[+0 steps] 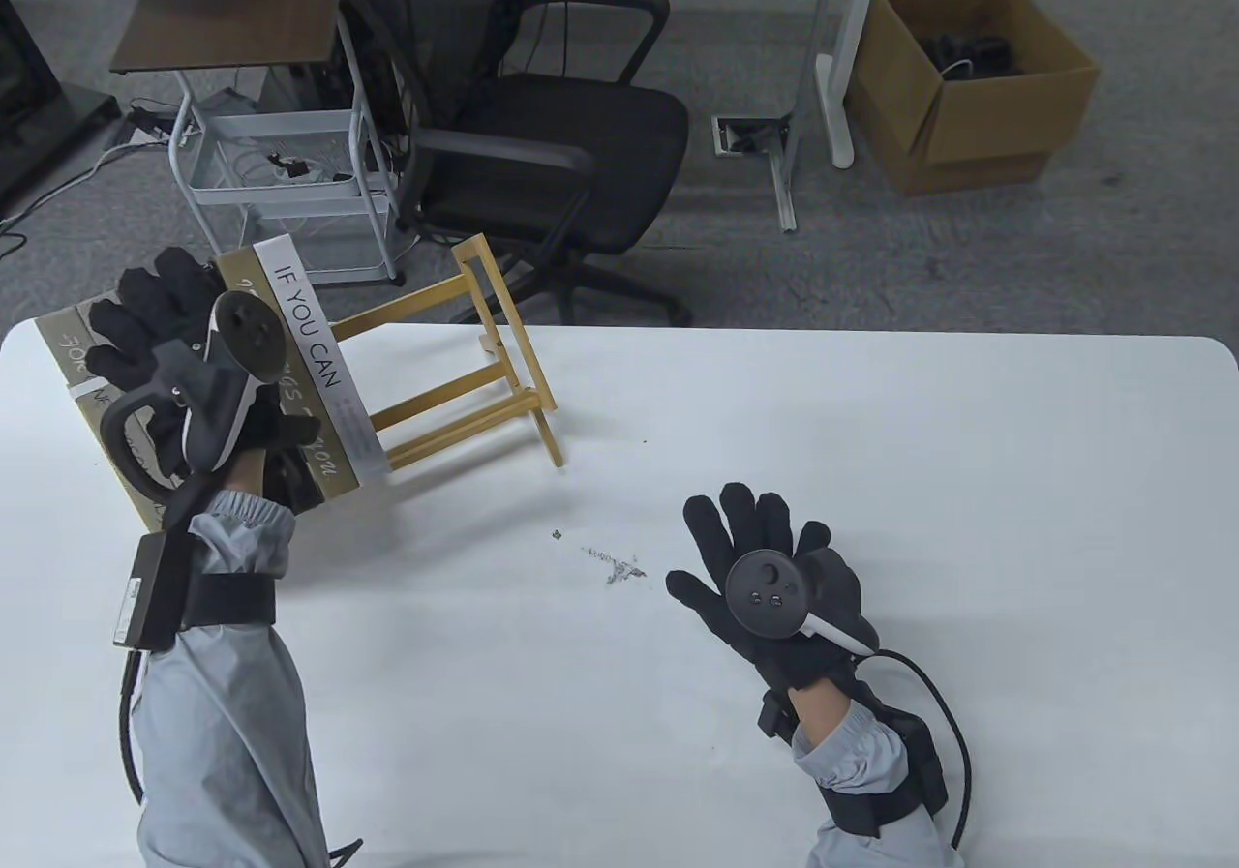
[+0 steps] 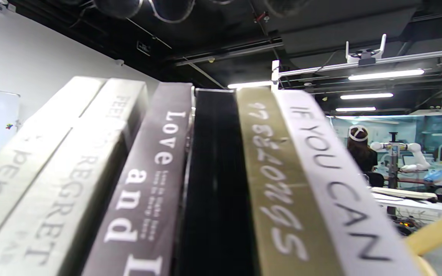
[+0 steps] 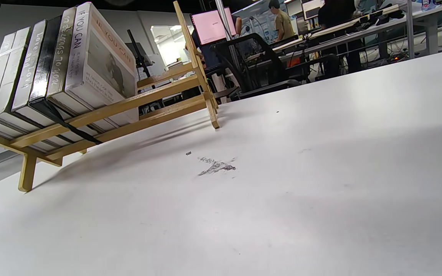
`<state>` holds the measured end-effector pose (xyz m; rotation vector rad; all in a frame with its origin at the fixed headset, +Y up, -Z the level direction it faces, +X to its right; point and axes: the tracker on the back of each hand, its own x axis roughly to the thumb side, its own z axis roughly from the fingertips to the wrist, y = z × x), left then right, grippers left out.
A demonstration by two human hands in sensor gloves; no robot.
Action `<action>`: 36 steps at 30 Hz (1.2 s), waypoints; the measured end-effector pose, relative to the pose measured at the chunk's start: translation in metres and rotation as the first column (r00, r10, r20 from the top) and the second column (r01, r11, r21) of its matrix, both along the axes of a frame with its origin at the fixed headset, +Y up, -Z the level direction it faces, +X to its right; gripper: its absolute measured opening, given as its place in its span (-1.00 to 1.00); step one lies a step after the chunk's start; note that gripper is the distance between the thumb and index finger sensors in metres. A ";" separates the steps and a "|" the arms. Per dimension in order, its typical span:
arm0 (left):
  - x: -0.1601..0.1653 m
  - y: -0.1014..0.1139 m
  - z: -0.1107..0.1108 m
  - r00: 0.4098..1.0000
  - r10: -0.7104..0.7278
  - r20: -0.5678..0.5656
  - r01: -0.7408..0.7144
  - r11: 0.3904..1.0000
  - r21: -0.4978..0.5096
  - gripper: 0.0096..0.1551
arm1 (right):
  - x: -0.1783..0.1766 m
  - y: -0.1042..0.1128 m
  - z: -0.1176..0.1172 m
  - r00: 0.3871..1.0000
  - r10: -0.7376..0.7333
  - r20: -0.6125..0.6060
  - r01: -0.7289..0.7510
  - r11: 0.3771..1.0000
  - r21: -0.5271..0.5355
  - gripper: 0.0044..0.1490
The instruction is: Push a thick book into a tightly packed book rack slot
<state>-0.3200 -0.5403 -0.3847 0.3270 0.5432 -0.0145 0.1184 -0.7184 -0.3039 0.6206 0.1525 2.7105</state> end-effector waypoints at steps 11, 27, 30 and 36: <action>0.049 0.010 0.033 0.995 -0.069 0.070 0.071 0.997 -0.033 -0.21 | -0.001 0.004 0.003 1.000 -0.019 -0.015 0.019 1.000 0.011 0.01; 0.144 -0.020 0.091 0.876 -0.006 0.481 0.044 0.997 -0.067 -0.15 | -0.004 0.010 0.007 0.998 -0.040 -0.044 0.041 0.999 0.030 0.01; 0.154 -0.033 0.100 0.838 0.016 0.545 0.036 0.996 -0.084 -0.14 | -0.003 0.010 0.007 0.998 -0.046 -0.043 0.047 0.998 0.030 0.01; 0.167 -0.064 0.113 0.758 0.083 0.647 0.002 0.992 -0.130 -0.12 | -0.006 0.010 0.008 0.998 -0.034 -0.049 0.036 0.999 0.038 0.02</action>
